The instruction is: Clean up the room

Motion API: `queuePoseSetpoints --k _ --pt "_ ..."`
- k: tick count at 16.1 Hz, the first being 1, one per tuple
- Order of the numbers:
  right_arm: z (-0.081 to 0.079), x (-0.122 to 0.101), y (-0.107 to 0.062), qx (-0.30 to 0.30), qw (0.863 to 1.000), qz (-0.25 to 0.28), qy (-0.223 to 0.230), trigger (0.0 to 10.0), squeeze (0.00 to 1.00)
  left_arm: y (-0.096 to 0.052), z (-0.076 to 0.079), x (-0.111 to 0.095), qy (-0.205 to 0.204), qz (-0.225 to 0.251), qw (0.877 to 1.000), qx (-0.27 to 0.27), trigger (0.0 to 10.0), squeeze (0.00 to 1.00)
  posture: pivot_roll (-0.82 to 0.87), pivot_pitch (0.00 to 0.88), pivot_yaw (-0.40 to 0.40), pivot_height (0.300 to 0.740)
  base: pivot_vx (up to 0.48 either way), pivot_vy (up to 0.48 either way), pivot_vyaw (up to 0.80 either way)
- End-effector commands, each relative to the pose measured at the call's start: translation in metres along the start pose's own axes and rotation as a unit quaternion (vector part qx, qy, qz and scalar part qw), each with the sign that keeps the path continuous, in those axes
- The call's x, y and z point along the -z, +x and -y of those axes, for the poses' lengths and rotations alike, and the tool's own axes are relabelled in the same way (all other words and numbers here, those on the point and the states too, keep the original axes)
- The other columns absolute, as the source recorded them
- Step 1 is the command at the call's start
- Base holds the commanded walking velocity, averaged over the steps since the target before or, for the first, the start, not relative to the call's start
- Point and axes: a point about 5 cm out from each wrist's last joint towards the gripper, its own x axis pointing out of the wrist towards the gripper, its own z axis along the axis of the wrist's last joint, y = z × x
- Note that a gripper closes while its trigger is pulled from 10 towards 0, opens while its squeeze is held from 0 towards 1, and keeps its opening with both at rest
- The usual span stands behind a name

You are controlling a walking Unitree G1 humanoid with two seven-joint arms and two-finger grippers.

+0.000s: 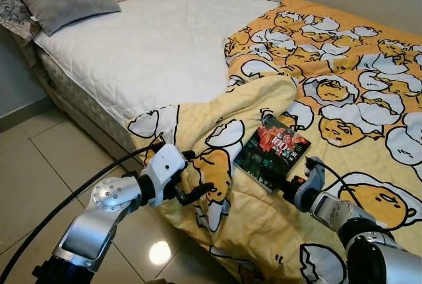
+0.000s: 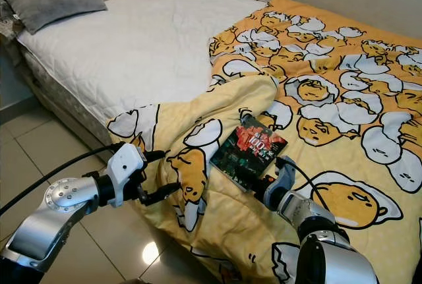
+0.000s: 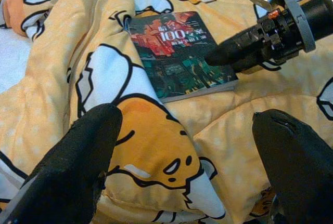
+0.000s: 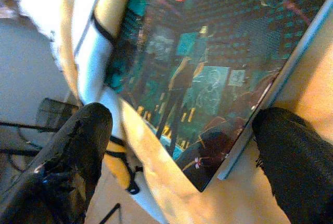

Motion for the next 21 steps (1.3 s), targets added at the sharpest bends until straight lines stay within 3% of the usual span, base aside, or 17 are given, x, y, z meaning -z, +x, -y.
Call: queuePoseSetpoints --k 1,4,6,9,10,13,15,16,19,21 --pt "0.000 -0.002 0.001 0.016 1.000 0.003 0.000 10.0 0.00 0.000 0.000 -0.002 0.004 0.000 1.000 -0.005 10.0 0.51 -0.06 0.000 -0.059 0.740 0.000 0.000 0.00" --pt "0.008 0.005 0.001 0.081 0.997 -0.003 -0.019 10.0 0.00 -0.002 -0.001 -0.002 0.008 -0.006 1.000 -0.009 10.0 0.51 -0.05 0.000 -0.080 0.740 0.000 0.000 0.00" --pt "0.015 0.010 0.000 0.136 0.991 0.002 -0.006 10.0 0.00 -0.003 -0.001 -0.002 0.008 -0.007 1.000 -0.016 10.0 0.51 -0.04 0.000 -0.095 0.740 0.000 0.000 0.00" --pt "0.014 0.019 0.003 0.151 0.989 -0.005 -0.012 10.0 0.00 -0.004 0.002 0.000 0.005 -0.011 1.000 -0.019 10.0 0.51 -0.03 0.004 -0.100 0.740 0.000 0.000 0.00" --pt "0.012 0.021 0.005 0.144 0.990 -0.003 -0.002 10.0 0.00 -0.005 0.003 0.000 0.004 -0.011 1.000 -0.019 10.0 0.51 -0.03 0.004 -0.100 0.740 0.000 0.000 0.00" --pt "-0.015 0.017 0.018 0.055 0.995 0.019 0.084 10.0 0.00 -0.005 0.003 0.000 0.003 -0.012 1.000 -0.017 10.0 0.51 -0.03 0.010 -0.091 0.740 0.000 0.000 0.00" --pt "-0.024 0.004 0.020 0.019 0.988 0.058 0.142 10.0 0.00 -0.005 0.002 -0.002 0.004 -0.011 1.000 -0.018 10.0 0.51 -0.03 0.010 -0.088 0.740 0.000 0.000 0.00" --pt "-0.031 -0.011 0.020 -0.019 0.976 0.098 0.195 10.0 0.00 -0.005 0.000 -0.003 0.005 -0.010 1.000 -0.019 10.0 0.51 -0.03 0.009 -0.086 0.740 0.000 0.000 0.00" --pt "-0.039 -0.026 0.020 -0.060 0.963 0.127 0.230 10.0 0.00 -0.006 0.000 -0.004 0.006 -0.011 1.000 -0.020 10.0 0.51 -0.02 0.011 -0.082 0.740 0.000 0.000 0.00" --pt "-0.040 -0.028 0.020 -0.058 0.963 0.131 0.230 10.0 0.00 -0.006 0.000 -0.004 0.006 -0.012 1.000 -0.019 10.0 0.51 -0.02 0.013 -0.083 0.740 0.000 0.000 0.00"
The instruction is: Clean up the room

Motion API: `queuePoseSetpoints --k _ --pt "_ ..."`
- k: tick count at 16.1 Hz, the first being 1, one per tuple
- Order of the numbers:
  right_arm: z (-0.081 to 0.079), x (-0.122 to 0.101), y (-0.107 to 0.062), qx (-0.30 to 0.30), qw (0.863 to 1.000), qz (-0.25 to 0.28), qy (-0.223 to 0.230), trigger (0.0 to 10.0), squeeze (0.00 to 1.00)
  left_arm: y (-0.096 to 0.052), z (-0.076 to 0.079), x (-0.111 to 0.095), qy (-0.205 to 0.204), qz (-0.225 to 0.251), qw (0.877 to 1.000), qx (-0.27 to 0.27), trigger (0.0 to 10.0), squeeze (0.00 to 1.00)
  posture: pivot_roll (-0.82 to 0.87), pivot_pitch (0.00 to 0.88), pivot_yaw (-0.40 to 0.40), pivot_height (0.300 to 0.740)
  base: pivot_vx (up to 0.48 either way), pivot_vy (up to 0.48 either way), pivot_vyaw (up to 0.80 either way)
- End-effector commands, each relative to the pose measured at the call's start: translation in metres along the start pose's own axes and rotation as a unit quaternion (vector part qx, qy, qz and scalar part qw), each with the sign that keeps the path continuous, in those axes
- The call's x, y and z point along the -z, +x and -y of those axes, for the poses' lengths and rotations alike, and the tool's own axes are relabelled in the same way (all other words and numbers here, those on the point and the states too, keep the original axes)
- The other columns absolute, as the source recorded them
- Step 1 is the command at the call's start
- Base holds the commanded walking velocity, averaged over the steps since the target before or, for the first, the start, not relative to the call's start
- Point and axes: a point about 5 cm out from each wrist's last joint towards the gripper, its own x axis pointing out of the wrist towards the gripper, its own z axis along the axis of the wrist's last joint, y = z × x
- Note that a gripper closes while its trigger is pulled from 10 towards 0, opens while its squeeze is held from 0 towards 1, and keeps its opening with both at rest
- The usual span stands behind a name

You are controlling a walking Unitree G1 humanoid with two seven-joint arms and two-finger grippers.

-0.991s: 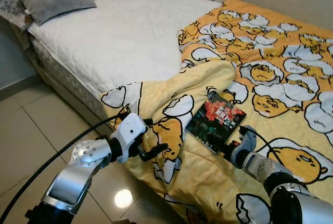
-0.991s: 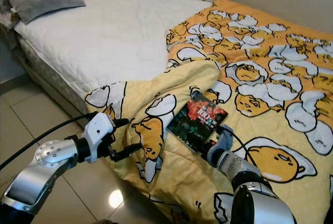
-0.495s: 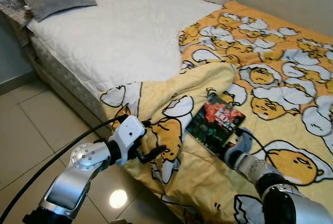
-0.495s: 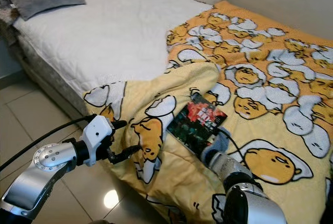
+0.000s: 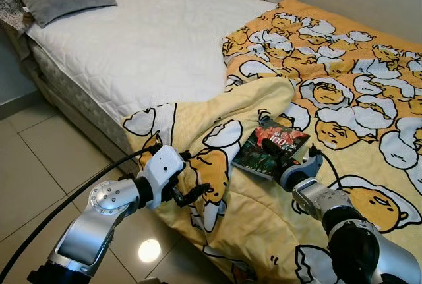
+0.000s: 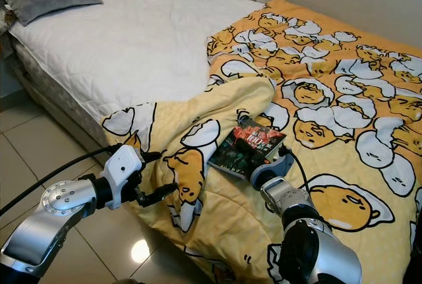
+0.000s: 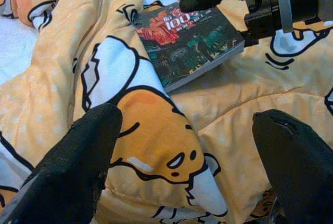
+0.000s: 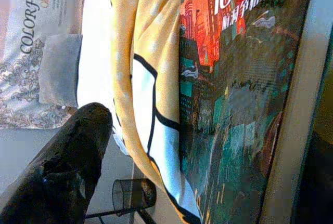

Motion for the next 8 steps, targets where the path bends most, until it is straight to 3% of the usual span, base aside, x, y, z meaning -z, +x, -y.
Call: queuePoseSetpoints --k 1,4,5,6,8 --pt "-0.0112 -0.0074 0.0040 -0.013 1.000 0.013 -0.009 10.0 0.00 -0.0012 -0.0014 -0.0053 0.007 0.006 1.000 -0.001 10.0 0.51 -0.02 0.014 -0.082 0.740 0.000 0.000 0.00" --pt "-0.0119 -0.0048 0.0074 0.012 0.999 0.024 -0.029 9.5 0.00 -0.0013 -0.0018 -0.0051 0.007 0.004 1.000 -0.001 10.0 0.51 -0.02 0.014 -0.079 0.740 0.000 0.000 0.00" --pt "-0.0125 -0.0048 0.0082 0.016 0.999 0.031 -0.020 0.7 0.00 -0.0009 -0.0023 -0.0054 0.008 0.004 1.000 0.000 10.0 0.51 -0.02 0.012 -0.077 0.740 0.000 0.000 0.00" --pt "-0.0131 -0.0044 0.0090 0.021 0.999 0.033 -0.028 0.0 0.00 -0.0005 -0.0029 -0.0056 0.008 0.004 1.000 0.000 10.0 0.51 -0.02 0.010 -0.075 0.740 0.000 0.000 0.00" --pt "-0.0147 -0.0019 0.0102 0.013 0.999 0.031 -0.042 0.0 0.00 0.0003 -0.0038 -0.0058 0.010 0.004 1.000 0.000 10.0 0.51 -0.02 0.004 -0.074 0.740 0.000 0.000 0.00"
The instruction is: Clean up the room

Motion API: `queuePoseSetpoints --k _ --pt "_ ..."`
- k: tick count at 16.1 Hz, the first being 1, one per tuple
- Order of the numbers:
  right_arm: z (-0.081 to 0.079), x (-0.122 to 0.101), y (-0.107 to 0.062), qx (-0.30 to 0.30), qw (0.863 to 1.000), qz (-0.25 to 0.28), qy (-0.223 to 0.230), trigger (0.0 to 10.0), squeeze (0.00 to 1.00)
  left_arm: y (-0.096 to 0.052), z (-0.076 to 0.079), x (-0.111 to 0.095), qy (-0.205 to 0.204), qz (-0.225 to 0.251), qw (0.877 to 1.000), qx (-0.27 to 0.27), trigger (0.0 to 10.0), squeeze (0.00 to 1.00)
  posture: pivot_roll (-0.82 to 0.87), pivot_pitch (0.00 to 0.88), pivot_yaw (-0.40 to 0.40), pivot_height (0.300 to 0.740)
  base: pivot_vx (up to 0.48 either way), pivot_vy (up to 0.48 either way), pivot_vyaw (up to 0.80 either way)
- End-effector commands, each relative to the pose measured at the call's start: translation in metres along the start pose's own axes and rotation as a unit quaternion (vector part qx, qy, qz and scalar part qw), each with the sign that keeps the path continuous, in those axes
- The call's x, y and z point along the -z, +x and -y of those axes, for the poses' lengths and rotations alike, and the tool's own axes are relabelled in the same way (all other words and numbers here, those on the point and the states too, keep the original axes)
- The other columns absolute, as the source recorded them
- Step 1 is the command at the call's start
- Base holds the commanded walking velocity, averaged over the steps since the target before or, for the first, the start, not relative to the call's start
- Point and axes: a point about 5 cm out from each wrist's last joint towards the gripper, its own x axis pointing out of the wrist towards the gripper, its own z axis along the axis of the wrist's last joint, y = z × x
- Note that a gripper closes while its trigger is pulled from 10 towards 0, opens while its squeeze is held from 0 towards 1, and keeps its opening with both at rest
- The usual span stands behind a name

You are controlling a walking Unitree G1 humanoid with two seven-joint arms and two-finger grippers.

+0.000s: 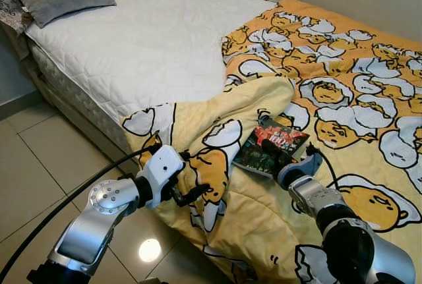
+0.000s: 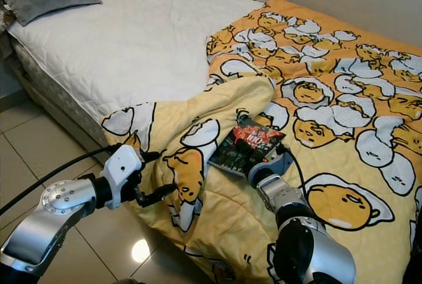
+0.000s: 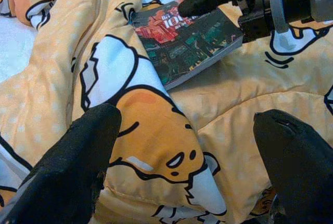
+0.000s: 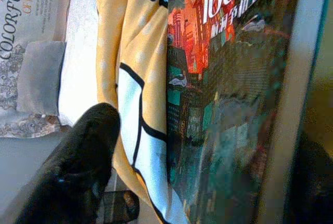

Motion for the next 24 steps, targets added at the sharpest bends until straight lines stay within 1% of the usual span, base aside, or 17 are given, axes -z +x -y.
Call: queuePoseSetpoints --k 1,5,8,12,14,18,19,20,21,22,23,24 --pt "-0.011 -0.006 0.004 -0.014 1.000 0.010 -0.013 0.0 0.00 0.000 -0.003 -0.005 0.009 0.006 1.000 -0.002 10.0 0.51 -0.02 0.002 -0.074 0.740 0.000 0.000 0.00" --pt "-0.009 -0.006 0.004 -0.003 1.000 0.015 -0.008 0.0 0.00 0.001 -0.005 -0.007 0.009 0.010 1.000 -0.003 10.0 0.51 -0.02 0.000 -0.070 0.740 0.000 0.000 0.00" --pt "-0.010 -0.005 0.004 -0.001 1.000 0.006 -0.013 0.0 0.00 0.003 -0.006 -0.010 0.006 0.016 1.000 0.001 10.0 0.51 -0.01 0.000 -0.066 0.740 0.000 0.000 0.00" --pt "-0.010 -0.004 0.004 -0.004 1.000 0.006 -0.014 0.0 0.00 0.003 -0.001 -0.013 -0.003 0.023 1.000 0.017 10.0 0.51 -0.01 0.000 -0.063 0.740 0.000 0.000 0.00" --pt "-0.008 -0.001 0.004 -0.002 1.000 0.004 -0.014 0.0 0.00 0.002 0.002 -0.014 -0.015 0.031 0.999 0.030 10.0 0.51 -0.01 0.000 -0.057 0.740 0.000 0.000 0.00" --pt "-0.006 -0.001 0.003 -0.002 1.000 0.004 -0.014 0.0 0.00 0.006 0.006 -0.018 -0.024 0.044 0.998 0.035 10.0 0.48 -0.01 0.000 -0.047 0.740 0.000 0.000 0.00" --pt "-0.006 -0.002 0.003 -0.001 1.000 0.006 -0.013 0.0 0.00 0.006 0.007 -0.019 -0.040 0.047 0.997 0.043 10.0 0.44 -0.01 0.000 -0.041 0.740 0.000 0.000 0.00" --pt "-0.006 -0.002 0.003 -0.001 1.000 0.007 -0.013 0.0 0.00 0.006 0.007 -0.019 -0.048 0.049 0.997 0.044 10.0 0.43 -0.01 0.000 -0.040 0.740 0.000 0.000 0.00" --pt "-0.006 -0.002 0.003 0.000 1.000 0.008 -0.013 0.0 0.00 0.005 0.005 -0.019 -0.061 0.045 0.996 0.045 10.0 0.36 -0.01 0.000 -0.036 0.740 0.000 0.000 0.00" --pt "-0.006 -0.002 0.003 0.000 1.000 0.009 -0.013 0.0 0.00 0.005 0.004 -0.019 -0.064 0.044 0.996 0.045 10.0 0.36 -0.01 0.000 -0.036 0.740 0.000 0.000 0.00" --pt "-0.005 -0.002 0.003 0.000 1.000 0.010 -0.012 0.0 0.00 0.005 0.002 -0.019 -0.071 0.041 0.996 0.045 10.0 0.08 -0.01 0.000 -0.029 0.740 0.000 0.000 0.00" --pt "-0.005 -0.002 0.003 0.000 1.000 0.010 -0.011 0.0 0.00 0.006 0.002 -0.019 -0.075 0.040 0.995 0.046 10.0 0.00 -0.01 0.000 -0.029 0.740 0.000 0.000 0.00"
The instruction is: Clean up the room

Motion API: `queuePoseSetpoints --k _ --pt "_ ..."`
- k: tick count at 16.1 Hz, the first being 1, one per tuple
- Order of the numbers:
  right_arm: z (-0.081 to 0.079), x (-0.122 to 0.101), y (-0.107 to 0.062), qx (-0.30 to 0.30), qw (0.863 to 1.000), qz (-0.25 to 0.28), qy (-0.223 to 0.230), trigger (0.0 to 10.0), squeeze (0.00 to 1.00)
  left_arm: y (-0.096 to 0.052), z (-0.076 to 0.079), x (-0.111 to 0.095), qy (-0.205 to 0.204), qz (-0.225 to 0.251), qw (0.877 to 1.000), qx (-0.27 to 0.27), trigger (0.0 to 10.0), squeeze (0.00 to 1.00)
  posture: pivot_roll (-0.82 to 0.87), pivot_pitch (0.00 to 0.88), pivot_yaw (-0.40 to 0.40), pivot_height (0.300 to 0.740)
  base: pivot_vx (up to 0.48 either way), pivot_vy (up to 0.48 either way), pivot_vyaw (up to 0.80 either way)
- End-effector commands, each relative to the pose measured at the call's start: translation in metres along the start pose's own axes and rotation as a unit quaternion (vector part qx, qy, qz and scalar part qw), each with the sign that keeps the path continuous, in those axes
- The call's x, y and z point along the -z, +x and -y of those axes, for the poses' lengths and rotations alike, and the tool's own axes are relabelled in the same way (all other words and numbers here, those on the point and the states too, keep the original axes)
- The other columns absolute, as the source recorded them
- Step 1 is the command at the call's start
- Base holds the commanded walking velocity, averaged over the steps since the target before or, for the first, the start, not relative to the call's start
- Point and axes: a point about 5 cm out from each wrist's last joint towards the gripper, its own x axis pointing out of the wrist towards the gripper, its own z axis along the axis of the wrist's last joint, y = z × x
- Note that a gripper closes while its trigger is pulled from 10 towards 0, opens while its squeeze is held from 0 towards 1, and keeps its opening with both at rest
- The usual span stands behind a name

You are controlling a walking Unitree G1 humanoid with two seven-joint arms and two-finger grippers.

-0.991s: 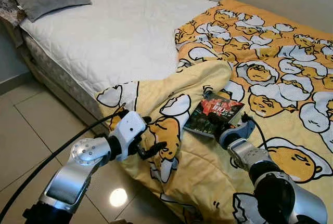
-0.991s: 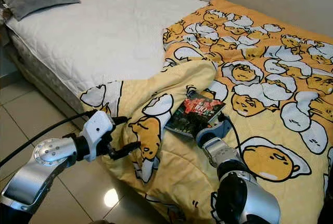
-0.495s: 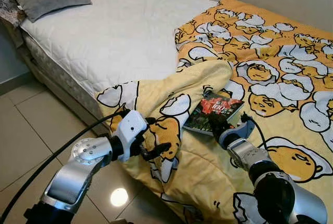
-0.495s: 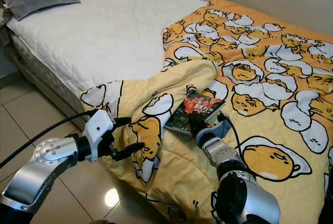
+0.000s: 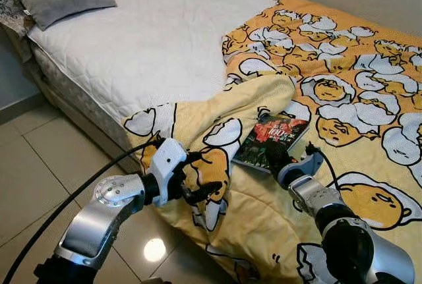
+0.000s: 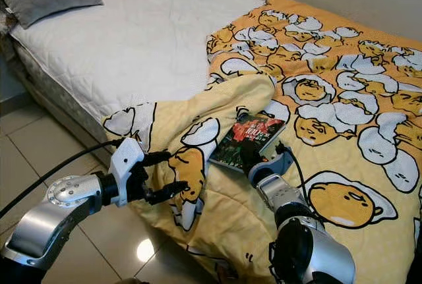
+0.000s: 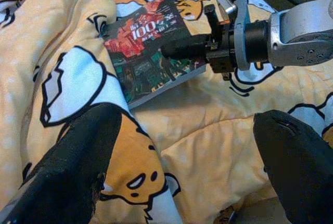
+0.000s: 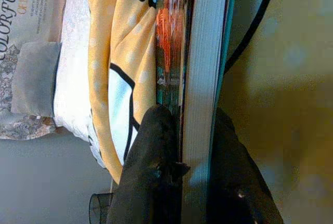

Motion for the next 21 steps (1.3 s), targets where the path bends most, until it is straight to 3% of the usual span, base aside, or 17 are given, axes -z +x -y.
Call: queuePoseSetpoints --k 1,3,10,12,13,14,17,19,21 --pt "-0.006 -0.002 0.002 -0.011 1.000 0.005 -0.003 0.0 0.00 -0.001 -0.002 -0.007 0.000 0.007 1.000 0.003 10.0 0.00 -0.01 0.000 -0.028 0.740 0.000 0.000 0.00" --pt "-0.004 -0.004 0.001 -0.011 1.000 0.010 0.000 0.0 0.00 0.001 -0.003 -0.008 -0.021 0.002 1.000 0.002 10.0 0.00 -0.01 0.000 -0.029 0.740 0.000 0.000 0.00" --pt "-0.004 -0.019 -0.003 -0.039 0.997 0.051 0.045 0.0 0.00 0.002 -0.009 -0.015 -0.034 0.020 0.999 -0.019 10.0 0.00 -0.01 0.000 -0.012 0.740 0.000 0.000 0.00" --pt "-0.006 -0.029 -0.008 -0.074 0.994 0.072 0.017 0.0 0.00 -0.002 -0.015 -0.025 -0.024 0.064 0.993 -0.097 10.0 0.00 0.00 0.000 0.006 0.740 0.000 0.000 0.00" --pt "-0.008 -0.035 -0.010 -0.080 0.992 0.091 0.018 0.0 0.00 -0.004 -0.016 -0.025 -0.018 0.061 0.992 -0.113 10.0 0.00 0.00 0.000 0.005 0.740 0.000 0.000 0.00" --pt "-0.010 -0.046 -0.019 -0.089 0.989 0.117 -0.020 0.0 0.00 -0.011 -0.018 -0.022 -0.012 0.051 0.987 -0.154 10.0 0.00 0.00 0.000 -0.004 0.740 0.000 0.000 0.00" --pt "-0.008 -0.059 -0.042 -0.062 0.980 0.184 -0.051 0.0 0.00 -0.022 -0.023 -0.017 -0.008 0.046 0.974 -0.221 10.0 0.00 0.00 0.000 -0.029 0.740 0.000 0.000 0.00" --pt "-0.007 -0.060 -0.085 -0.032 0.955 0.269 -0.118 0.0 0.00 -0.035 -0.030 -0.012 -0.026 0.060 0.944 -0.322 10.0 0.00 -0.02 0.000 -0.039 0.740 0.000 0.000 0.00" --pt "-0.013 -0.055 -0.093 -0.044 0.951 0.271 -0.143 0.0 0.00 -0.036 -0.033 -0.010 -0.025 0.053 0.942 -0.329 10.0 0.00 -0.04 0.000 -0.028 0.740 0.000 0.000 0.00"
